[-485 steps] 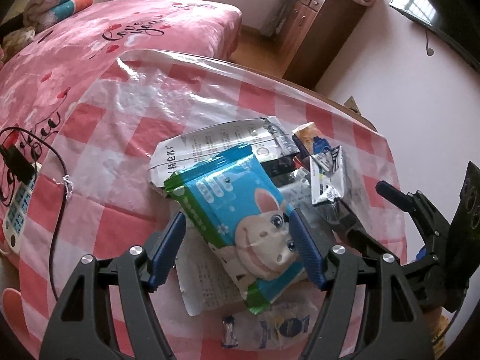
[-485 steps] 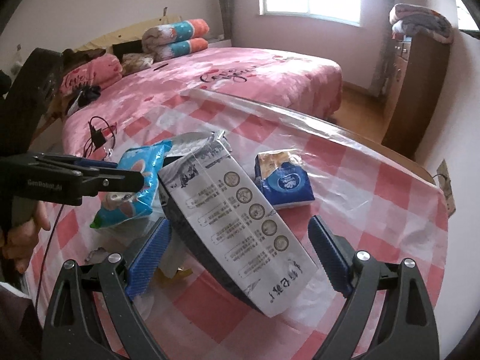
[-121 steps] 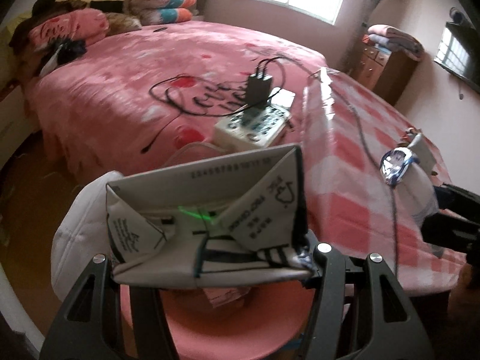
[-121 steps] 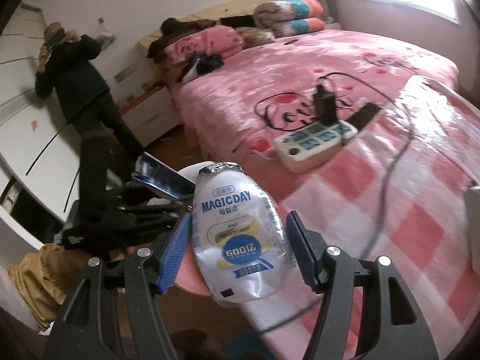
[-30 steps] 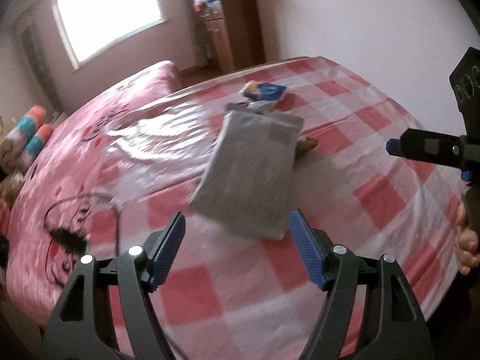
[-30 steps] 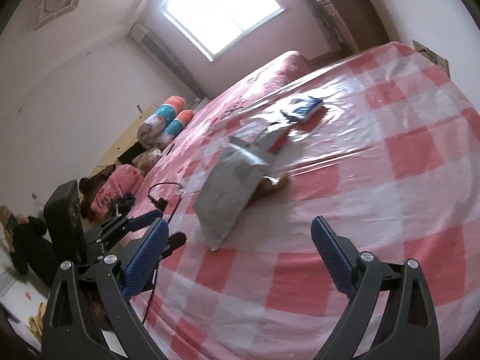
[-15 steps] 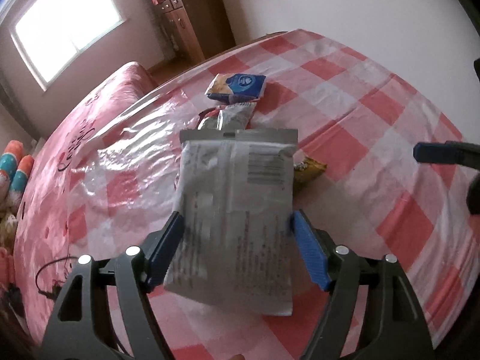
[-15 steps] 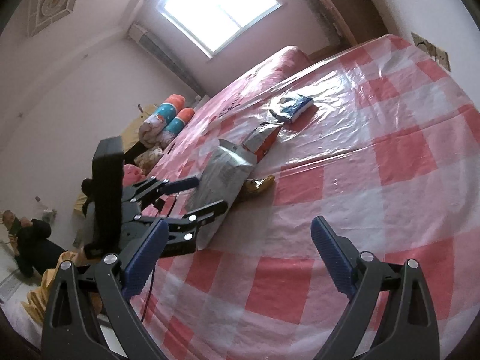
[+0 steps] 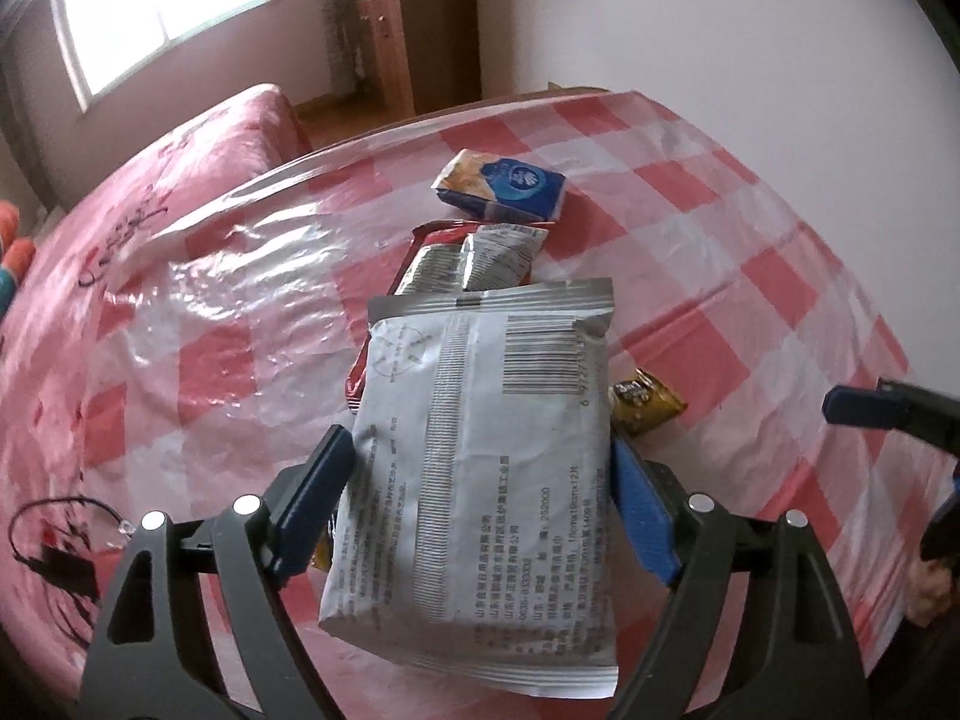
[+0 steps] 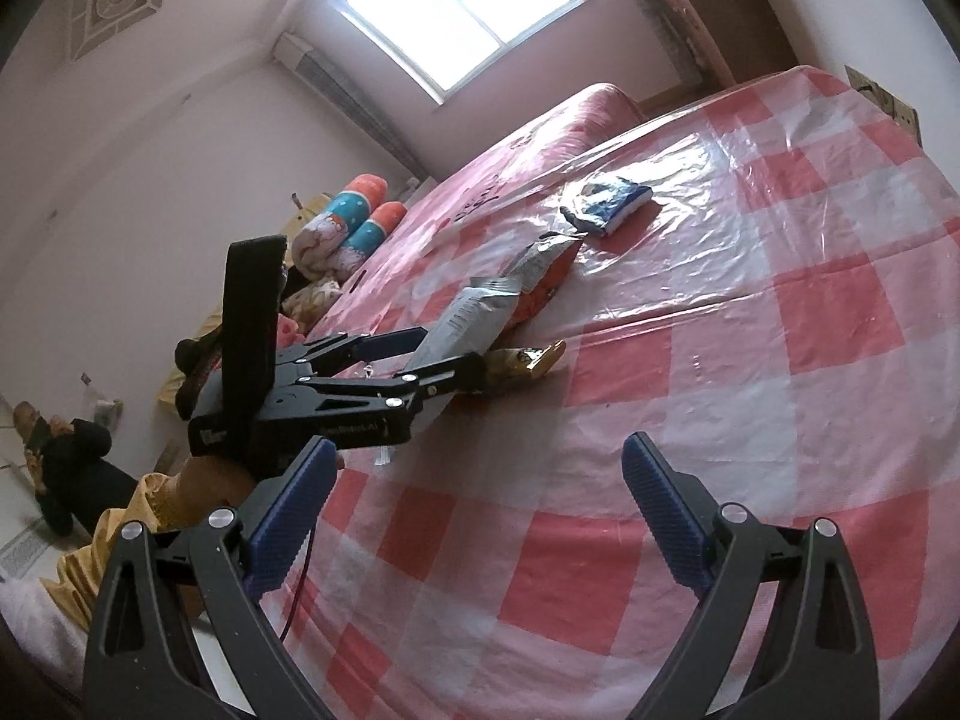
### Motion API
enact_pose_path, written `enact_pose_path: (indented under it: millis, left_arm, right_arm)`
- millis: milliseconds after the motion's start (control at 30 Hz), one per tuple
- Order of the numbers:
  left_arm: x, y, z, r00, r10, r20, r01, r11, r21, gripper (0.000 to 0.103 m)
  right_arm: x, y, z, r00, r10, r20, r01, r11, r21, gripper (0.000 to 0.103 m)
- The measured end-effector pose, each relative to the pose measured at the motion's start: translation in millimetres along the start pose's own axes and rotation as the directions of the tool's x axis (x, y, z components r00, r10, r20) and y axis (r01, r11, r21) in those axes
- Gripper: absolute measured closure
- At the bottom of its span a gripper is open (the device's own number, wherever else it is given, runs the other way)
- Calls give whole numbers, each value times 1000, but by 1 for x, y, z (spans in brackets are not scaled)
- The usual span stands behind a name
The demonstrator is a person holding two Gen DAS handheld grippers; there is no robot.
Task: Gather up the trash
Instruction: 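Return both tools to the bed and grasp the grey foil bag with the left tool, then grasp the gold Coffeemix stick with the right tool while the left tool holds the foil bag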
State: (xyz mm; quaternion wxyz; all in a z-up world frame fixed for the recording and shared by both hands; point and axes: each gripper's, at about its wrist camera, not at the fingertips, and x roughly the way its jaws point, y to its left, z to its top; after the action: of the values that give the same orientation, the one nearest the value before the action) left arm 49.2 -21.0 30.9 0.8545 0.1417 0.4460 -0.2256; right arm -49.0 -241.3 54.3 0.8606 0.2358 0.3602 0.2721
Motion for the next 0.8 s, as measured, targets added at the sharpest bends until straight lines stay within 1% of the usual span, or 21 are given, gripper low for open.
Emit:
enact_pose_path:
  millis: [100, 167, 267, 300, 467, 600, 733, 800]
  left_arm:
    - [-3, 0, 0, 1000, 15, -1, -15, 1000, -7, 20]
    - [-3, 0, 0, 1000, 25, -5, -25, 1000, 10, 19]
    - [-1, -3, -2, 998, 70, -11, -69, 996, 50, 18]
    - [0, -3, -3, 998, 69, -10, -69, 996, 53, 17]
    - [6, 3, -5, 999, 42, -26, -41, 999, 20, 17]
    - [9, 11, -9, 1000, 1, -26, -2, 999, -40, 18]
    - [5, 12, -12, 1000, -13, -4, 13, 997, -75, 24]
    - [4, 12, -14, 1000, -11, 4, 11, 996, -87, 25]
  right_arm:
    - [2, -1, 0, 1000, 0, -3, 0, 1000, -1, 8]
    - [2, -1, 0, 1000, 1, -6, -1, 1000, -1, 8]
    - [4, -1, 0, 1000, 3, -7, -3, 1000, -4, 8]
    - [5, 0, 0, 1000, 4, -9, -4, 1000, -5, 8]
    - [10, 2, 1, 1000, 1, -20, -1, 1000, -17, 8]
    - [13, 4, 1, 1000, -5, -26, 5, 1000, -27, 8]
    - [17, 6, 0, 999, -16, -35, 15, 999, -34, 8]
    - [21, 8, 0, 999, -26, -44, 24, 999, -39, 8]
